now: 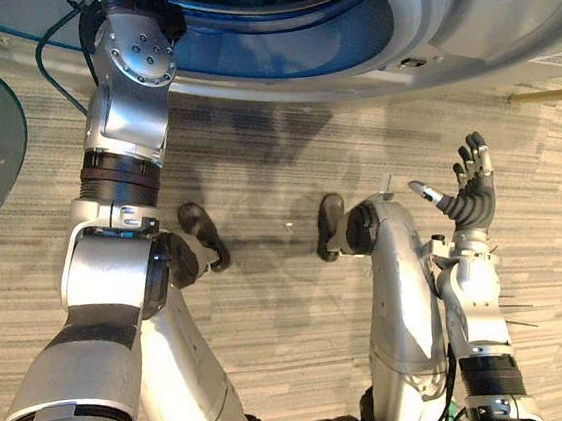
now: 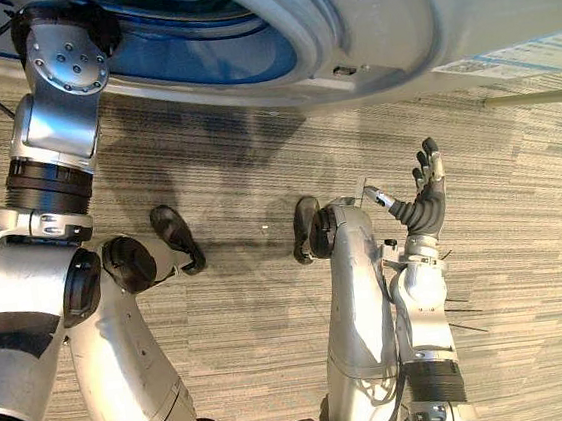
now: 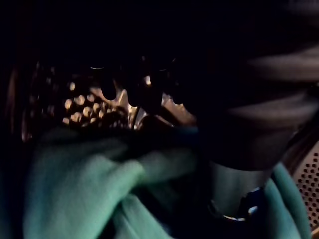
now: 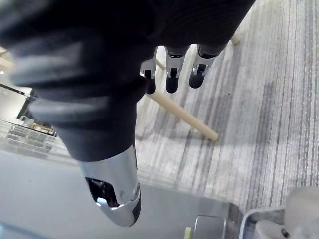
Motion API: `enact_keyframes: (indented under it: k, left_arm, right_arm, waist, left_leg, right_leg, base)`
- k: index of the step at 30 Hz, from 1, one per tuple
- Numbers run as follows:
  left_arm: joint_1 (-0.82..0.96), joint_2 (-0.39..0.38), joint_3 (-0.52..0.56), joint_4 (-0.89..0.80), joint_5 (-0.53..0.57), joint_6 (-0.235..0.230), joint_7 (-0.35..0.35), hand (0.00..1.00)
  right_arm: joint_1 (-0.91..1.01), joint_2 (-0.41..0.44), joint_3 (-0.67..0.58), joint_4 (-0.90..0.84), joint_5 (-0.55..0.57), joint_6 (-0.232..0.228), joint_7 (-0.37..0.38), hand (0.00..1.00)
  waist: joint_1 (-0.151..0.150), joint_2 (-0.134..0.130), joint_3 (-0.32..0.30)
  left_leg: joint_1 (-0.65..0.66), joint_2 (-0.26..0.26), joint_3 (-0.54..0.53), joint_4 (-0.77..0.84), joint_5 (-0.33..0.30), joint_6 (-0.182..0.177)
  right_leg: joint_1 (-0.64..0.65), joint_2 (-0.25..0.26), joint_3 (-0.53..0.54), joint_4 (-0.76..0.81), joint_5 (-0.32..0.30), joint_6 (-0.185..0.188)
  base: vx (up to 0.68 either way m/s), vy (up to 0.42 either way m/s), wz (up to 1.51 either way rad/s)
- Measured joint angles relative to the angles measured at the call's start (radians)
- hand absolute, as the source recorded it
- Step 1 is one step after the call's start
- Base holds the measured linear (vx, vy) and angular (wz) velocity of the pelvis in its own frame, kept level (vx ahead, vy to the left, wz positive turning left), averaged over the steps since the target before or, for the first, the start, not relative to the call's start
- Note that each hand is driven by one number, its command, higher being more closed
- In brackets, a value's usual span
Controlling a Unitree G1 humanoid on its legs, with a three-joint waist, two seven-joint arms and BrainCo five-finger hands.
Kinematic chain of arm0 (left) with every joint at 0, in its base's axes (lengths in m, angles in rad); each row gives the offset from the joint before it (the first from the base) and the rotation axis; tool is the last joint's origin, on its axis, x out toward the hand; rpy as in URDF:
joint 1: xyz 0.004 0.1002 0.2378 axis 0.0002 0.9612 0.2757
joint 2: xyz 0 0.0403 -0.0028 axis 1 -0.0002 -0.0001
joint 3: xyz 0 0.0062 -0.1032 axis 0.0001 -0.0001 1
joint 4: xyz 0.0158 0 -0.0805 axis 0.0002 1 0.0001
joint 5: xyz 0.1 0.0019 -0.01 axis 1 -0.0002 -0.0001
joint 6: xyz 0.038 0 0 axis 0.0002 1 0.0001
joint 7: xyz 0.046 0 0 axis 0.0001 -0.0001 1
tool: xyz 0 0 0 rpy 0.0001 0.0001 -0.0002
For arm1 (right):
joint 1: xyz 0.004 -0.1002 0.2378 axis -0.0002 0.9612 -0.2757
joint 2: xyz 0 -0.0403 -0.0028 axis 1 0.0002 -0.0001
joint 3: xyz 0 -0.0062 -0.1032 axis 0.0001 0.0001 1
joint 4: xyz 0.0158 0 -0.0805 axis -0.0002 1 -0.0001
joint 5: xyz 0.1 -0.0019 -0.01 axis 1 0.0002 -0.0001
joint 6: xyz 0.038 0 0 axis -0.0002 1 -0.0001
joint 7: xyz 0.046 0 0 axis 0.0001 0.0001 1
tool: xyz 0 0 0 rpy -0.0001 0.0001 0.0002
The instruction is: Pick up the laundry basket with both hands and put the clothes into the washing machine.
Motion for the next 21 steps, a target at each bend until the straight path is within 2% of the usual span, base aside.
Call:
enact_keyframes:
  k: [3, 7, 9, 12, 13, 15, 17, 18, 20, 21]
  left_arm:
    - [0.049, 0.003, 0.001, -0.115, 0.065, 0.029, 0.031, 0.0]
    - [0.172, -0.006, 0.018, -0.236, 0.038, -0.002, 0.032, 0.0]
    - [0.287, -0.028, 0.064, -0.27, -0.095, -0.066, -0.008, 0.0]
    - [0.419, -0.083, 0.108, -0.3, -0.205, -0.114, -0.042, 0.0]
    - [0.494, -0.122, 0.121, -0.307, -0.255, -0.131, -0.059, 0.0]
    - [0.626, -0.187, 0.127, -0.309, -0.349, -0.155, -0.096, 0.0]
    - [0.839, -0.265, 0.122, -0.31, -0.467, -0.185, -0.188, 0.0]
    - [0.893, -0.28, 0.12, -0.309, -0.493, -0.19, -0.213, 0.0]
    - [1.063, -0.335, 0.119, -0.297, -0.567, -0.21, -0.297, 0.0]
    - [1.1, -0.344, 0.119, -0.283, -0.578, -0.218, -0.313, 0.0]
  right_arm:
    - [0.0, -0.006, 0.001, 0.008, 0.0, -0.008, 0.0, 0.0]
    - [0.0, -0.005, 0.001, 0.026, -0.009, 0.006, 0.0, 0.0]
    - [-0.001, 0.007, 0.009, 0.054, -0.026, 0.04, 0.001, 0.0]
    - [0.0, 0.026, 0.019, 0.113, -0.039, 0.078, 0.002, 0.0]
    - [0.005, 0.042, 0.027, 0.148, -0.043, 0.105, 0.003, 0.0]
    - [0.031, 0.058, 0.028, 0.175, -0.047, 0.136, 0.006, 0.0]
    - [0.081, 0.06, 0.027, 0.19, -0.047, 0.169, 0.025, 0.0]
    - [0.092, 0.058, 0.027, 0.197, -0.048, 0.176, 0.028, 0.0]
    - [0.129, 0.045, 0.026, 0.241, -0.056, 0.193, 0.049, 0.0]
    - [0.137, 0.044, 0.026, 0.254, -0.057, 0.199, 0.051, 0.0]
  waist:
    - [0.005, 0.0, 0.0]
    - [0.011, 0.0, 0.0]
    - [0.021, 0.001, -0.001]
    - [0.025, 0.003, -0.003]
    - [0.031, 0.006, -0.005]
    - [0.042, 0.026, -0.017]
    - [0.048, 0.056, -0.075]
    - [0.052, 0.06, -0.088]
    - [0.064, 0.074, -0.124]
    - [0.065, 0.08, -0.132]
  left_leg:
    - [0.001, -0.001, 0.0, -0.027, 0.021, 0.002]
    - [0.028, -0.002, -0.002, -0.07, 0.046, -0.001]
    - [0.086, -0.001, -0.001, -0.118, 0.058, -0.011]
    - [0.175, -0.001, -0.001, -0.187, 0.07, -0.028]
    - [0.234, 0.0, 0.0, -0.224, 0.074, -0.035]
    - [0.327, -0.001, 0.001, -0.282, 0.08, -0.046]
    - [0.443, -0.002, 0.015, -0.358, 0.083, -0.052]
    - [0.483, -0.002, 0.023, -0.379, 0.084, -0.053]
    - [0.647, -0.011, 0.045, -0.475, 0.093, -0.068]
    - [0.69, -0.018, 0.045, -0.502, 0.097, -0.074]
  right_leg:
    - [0.002, 0.0, -0.011, -0.022, 0.008, -0.012]
    - [0.027, -0.001, -0.021, -0.055, 0.017, -0.025]
    - [0.08, 0.001, -0.032, -0.099, 0.024, -0.036]
    - [0.172, 0.002, -0.056, -0.166, 0.028, -0.045]
    - [0.23, 0.004, -0.068, -0.203, 0.03, -0.048]
    - [0.328, 0.007, -0.085, -0.26, 0.03, -0.049]
    - [0.442, 0.009, -0.101, -0.333, 0.03, -0.05]
    - [0.477, 0.009, -0.101, -0.352, 0.03, -0.049]
    - [0.634, 0.008, -0.11, -0.44, 0.031, -0.05]
    - [0.678, 0.006, -0.117, -0.464, 0.031, -0.05]
  base:
    - [0.02, -0.032, 0.03]
    - [0.03, -0.036, 0.05]
    - [0.05, -0.05, -0.03]
    - [0.09, -0.064, 0.03]
    - [0.11, -0.083, 0.07]
    - [0.11, -0.072, 0.09]
    - [0.15, -0.074, 0.1]
    - [0.15, -0.062, 0.07]
    - [0.14, -0.067, 0.14]
    - [0.13, -0.072, 0.24]
